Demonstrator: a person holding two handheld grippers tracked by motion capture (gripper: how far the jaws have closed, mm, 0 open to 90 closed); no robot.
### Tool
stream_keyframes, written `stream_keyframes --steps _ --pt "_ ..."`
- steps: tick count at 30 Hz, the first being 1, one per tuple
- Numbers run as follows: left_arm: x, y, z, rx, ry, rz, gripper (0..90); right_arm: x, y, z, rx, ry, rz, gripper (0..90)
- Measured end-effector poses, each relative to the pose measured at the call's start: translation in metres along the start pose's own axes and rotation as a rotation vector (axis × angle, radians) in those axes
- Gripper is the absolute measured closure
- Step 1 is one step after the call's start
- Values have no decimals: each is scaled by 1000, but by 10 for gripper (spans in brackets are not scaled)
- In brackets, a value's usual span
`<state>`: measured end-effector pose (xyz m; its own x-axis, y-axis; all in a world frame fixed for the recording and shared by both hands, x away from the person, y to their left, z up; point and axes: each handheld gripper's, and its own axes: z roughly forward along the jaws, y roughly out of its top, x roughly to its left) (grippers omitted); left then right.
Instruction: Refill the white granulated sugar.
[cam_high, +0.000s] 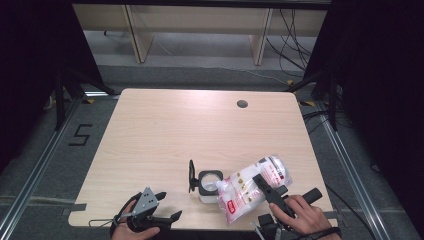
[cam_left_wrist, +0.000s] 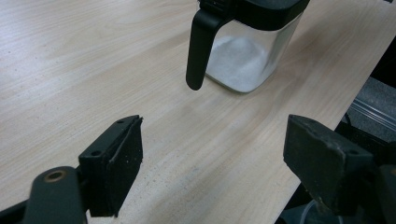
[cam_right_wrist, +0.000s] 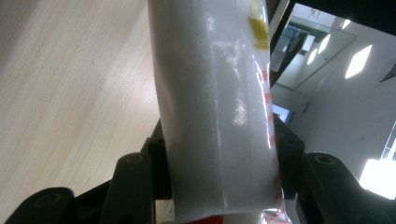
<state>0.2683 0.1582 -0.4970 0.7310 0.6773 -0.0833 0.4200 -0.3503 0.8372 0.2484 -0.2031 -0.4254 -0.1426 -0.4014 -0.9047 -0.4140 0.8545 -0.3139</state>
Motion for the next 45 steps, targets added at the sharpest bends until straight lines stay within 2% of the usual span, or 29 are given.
stream_keyframes --steps 1,3,6,12,13,14,15,17,19,20,21,22,27,28,30,32,34,35,36,38,41,42,43,45 --pt "-2 -1 0 -1 1 -29 193 0 0 0 0 1 -7 549" --pt "0 0 0 0 -2 2 193 -1 0 0 -5 -2 -11 549" --pt "-2 -1 0 -2 1 -29 193 -2 0 -1 -4 -7 -6 550" --pt "-1 0 0 -2 0 -20 193 -2 0 -1 -3 -6 -6 550" --pt "-2 -1 0 -1 0 -28 193 -2 0 -1 -4 -4 -4 550" --pt "-1 0 0 -2 1 -23 192 -2 0 -1 2 4 -5 550" --pt "0 0 0 -1 -1 0 193 -1 1 -1 1 -4 -8 551" --pt "-2 -1 0 -2 -1 -29 193 0 2 0 -8 -3 -16 552" --pt "-1 -1 0 -2 0 -26 193 -1 1 0 -12 0 -12 552" --pt "0 0 0 -3 2 -3 193 -3 2 0 -18 -8 -26 552" --pt "0 0 0 -3 2 -3 193 -3 2 0 -18 -8 -26 552" --pt "0 0 0 -1 -2 0 193 -2 1 -1 -8 -4 -5 552" --pt "0 0 0 -2 -1 -3 193 -2 1 -1 -8 -2 -9 552" --pt "-2 -1 1 -2 -1 -28 193 -2 1 -1 -11 -1 -8 552" --pt "-2 -1 0 -2 0 -28 193 -2 1 -1 -6 8 -12 552" --pt "0 0 0 -2 -1 1 193 -1 0 0 -4 1 -8 553" --pt "0 0 0 -3 1 -4 193 -1 1 -1 7 10 -8 553" --pt "0 0 0 -3 0 -4 193 -2 2 -1 -12 1 -19 552" --pt "0 0 0 -2 -2 0 193 -3 2 -1 -8 9 -12 552" --pt "0 0 0 -2 0 -1 193 -3 1 -1 -28 -5 -5 553" --pt "0 0 0 -3 0 -1 193 -2 0 -1 -8 9 3 553" --pt "0 0 -1 -2 -1 0 193 -2 -1 0 -11 -6 -23 553" --pt "0 0 0 -3 0 -2 193 0 -2 -1 0 2 5 553" --pt "0 0 0 -2 -2 -3 193 -2 -1 0 -14 -5 -14 554"
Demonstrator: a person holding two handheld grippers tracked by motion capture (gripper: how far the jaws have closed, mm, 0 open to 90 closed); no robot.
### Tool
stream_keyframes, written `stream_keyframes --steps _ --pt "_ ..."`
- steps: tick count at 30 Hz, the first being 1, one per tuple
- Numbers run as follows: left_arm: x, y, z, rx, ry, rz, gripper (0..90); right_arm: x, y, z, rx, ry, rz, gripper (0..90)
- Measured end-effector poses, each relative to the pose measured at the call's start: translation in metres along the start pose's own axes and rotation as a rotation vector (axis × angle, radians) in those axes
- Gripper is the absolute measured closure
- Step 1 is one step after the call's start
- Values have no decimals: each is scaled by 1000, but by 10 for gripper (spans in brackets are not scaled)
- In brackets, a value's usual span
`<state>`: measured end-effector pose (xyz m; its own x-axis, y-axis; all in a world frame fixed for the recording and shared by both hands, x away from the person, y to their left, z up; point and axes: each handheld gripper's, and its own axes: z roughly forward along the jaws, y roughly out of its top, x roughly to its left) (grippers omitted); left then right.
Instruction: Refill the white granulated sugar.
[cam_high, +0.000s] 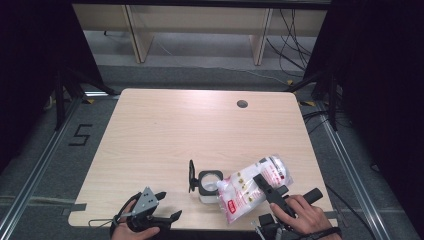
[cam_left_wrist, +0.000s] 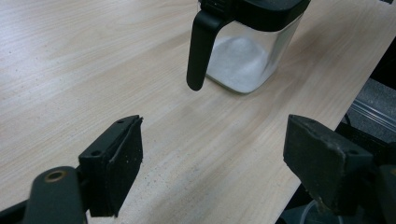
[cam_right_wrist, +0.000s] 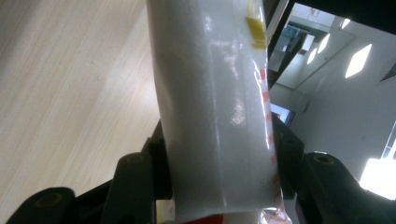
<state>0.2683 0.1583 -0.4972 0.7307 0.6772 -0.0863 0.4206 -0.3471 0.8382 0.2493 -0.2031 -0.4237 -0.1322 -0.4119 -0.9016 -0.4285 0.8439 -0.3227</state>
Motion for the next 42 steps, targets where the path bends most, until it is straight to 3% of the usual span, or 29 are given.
stream_keyframes --steps 6,8,11,26,29,35,42 --pt "0 0 0 -1 0 1 193 -1 1 -1 17 12 8 554" --pt "-1 0 0 -3 3 -28 193 -1 1 -1 11 11 4 554" --pt "0 0 0 -2 1 0 193 -1 3 0 -3 9 5 553" --pt "0 0 0 -4 2 -5 193 -3 3 -1 11 16 -16 554" --pt "1 0 -1 -5 5 -2 193 -3 1 -2 17 1 5 554" --pt "0 0 0 -12 2 -9 193 -3 3 -1 9 17 -15 555" --pt "0 0 -1 -6 2 -5 193 -2 2 -1 6 5 1 555"
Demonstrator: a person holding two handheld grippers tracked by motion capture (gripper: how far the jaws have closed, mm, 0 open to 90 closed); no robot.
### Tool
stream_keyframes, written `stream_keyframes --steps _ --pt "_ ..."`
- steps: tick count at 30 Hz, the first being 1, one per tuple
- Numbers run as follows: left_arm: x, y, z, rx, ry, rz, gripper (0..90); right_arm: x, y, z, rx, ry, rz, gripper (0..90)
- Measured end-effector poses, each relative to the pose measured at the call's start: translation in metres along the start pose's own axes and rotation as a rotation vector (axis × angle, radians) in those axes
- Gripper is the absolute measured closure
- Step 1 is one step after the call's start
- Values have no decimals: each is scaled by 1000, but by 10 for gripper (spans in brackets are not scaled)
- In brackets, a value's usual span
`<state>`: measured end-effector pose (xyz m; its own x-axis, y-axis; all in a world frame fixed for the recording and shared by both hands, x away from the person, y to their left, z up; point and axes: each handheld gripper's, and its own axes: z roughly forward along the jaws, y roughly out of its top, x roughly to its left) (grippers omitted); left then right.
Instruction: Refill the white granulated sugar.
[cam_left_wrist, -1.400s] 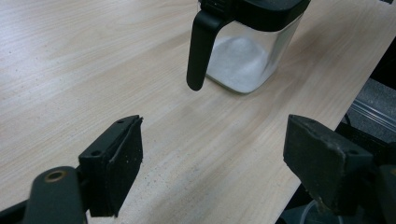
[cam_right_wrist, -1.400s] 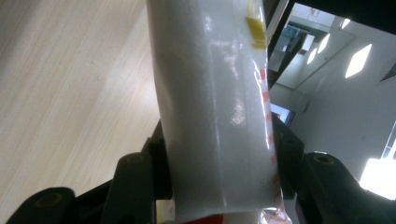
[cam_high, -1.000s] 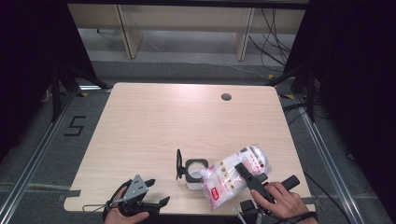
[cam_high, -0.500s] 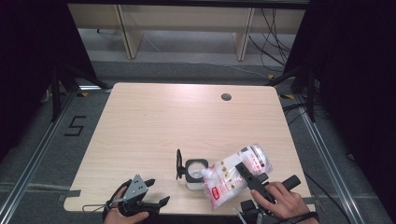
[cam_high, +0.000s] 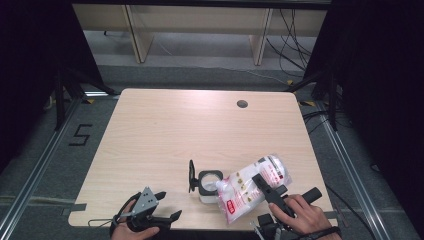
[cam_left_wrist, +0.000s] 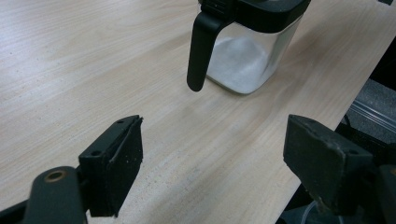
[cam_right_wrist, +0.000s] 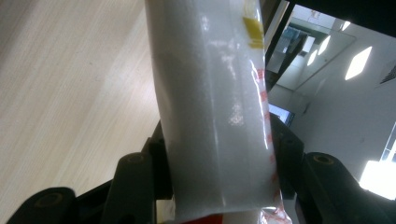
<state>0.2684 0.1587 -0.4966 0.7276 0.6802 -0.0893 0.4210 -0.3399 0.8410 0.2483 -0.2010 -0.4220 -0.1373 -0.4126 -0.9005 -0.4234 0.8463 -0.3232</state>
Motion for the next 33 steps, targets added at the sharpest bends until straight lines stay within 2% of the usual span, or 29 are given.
stream_keyframes --steps 2,7,14,16,20,21,22,29,32,33 --pt "-1 0 0 -9 -2 -7 193 0 0 0 -1 2 -4 555" --pt "0 0 0 4 -1 7 193 0 0 -1 0 3 5 555" --pt "0 0 0 5 3 2 194 0 0 -1 0 5 8 555" --pt "-1 0 0 -7 -3 -5 194 -2 0 0 -10 1 -12 555" --pt "-1 0 1 -15 -5 -9 195 -2 0 -2 6 11 1 555" --pt "-1 0 1 -13 -6 -7 195 -2 0 -2 -1 -1 0 555" --pt "-1 0 1 -10 -5 -6 195 -3 0 -2 3 9 -3 555" --pt "-1 0 0 -9 -4 -9 195 -1 -1 -1 1 3 9 555" --pt "0 0 0 2 -4 5 195 -1 -1 -1 -3 4 6 555" --pt "-1 0 1 -8 -5 -5 195 0 -1 -1 0 4 12 556"
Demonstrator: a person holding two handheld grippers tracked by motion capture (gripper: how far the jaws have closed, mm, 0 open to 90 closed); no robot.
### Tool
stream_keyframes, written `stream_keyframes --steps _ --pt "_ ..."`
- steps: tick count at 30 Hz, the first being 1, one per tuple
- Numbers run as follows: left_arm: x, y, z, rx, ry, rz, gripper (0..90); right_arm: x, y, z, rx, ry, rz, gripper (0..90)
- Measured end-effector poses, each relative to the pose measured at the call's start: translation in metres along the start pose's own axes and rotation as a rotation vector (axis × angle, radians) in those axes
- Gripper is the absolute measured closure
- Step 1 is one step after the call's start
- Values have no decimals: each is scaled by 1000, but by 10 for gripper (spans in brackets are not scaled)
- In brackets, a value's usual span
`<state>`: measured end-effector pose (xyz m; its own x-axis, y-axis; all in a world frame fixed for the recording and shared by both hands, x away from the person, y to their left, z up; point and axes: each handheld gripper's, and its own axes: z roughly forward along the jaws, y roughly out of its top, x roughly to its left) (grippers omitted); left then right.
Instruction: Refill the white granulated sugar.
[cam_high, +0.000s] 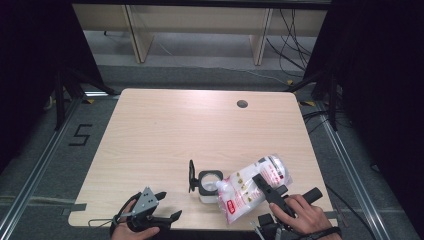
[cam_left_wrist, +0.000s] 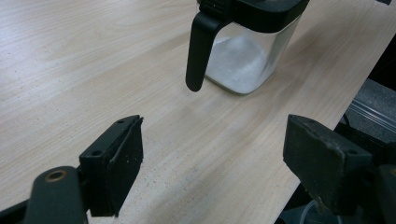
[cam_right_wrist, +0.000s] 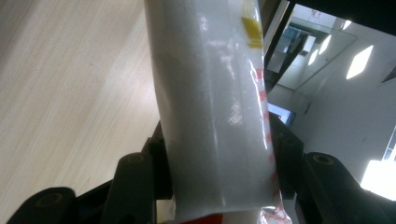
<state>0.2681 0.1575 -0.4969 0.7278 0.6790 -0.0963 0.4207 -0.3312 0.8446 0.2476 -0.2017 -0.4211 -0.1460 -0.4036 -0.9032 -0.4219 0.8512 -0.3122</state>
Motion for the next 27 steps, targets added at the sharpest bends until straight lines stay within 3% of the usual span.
stream_keyframes --steps 3,4,20,22,25,27 --pt "0 0 0 0 1 -1 196 -2 1 0 -7 3 -23 556" --pt "0 0 0 -1 1 -3 196 -1 1 0 -2 8 -3 556" --pt "1 0 0 -9 -4 -7 196 -1 0 0 -17 0 -4 556" --pt "1 1 -2 11 9 5 196 0 -1 0 -11 4 11 556" --pt "0 0 -2 11 9 -7 196 0 -1 1 -15 7 10 557" --pt "1 0 -1 5 0 7 196 1 -2 1 -18 8 21 557"
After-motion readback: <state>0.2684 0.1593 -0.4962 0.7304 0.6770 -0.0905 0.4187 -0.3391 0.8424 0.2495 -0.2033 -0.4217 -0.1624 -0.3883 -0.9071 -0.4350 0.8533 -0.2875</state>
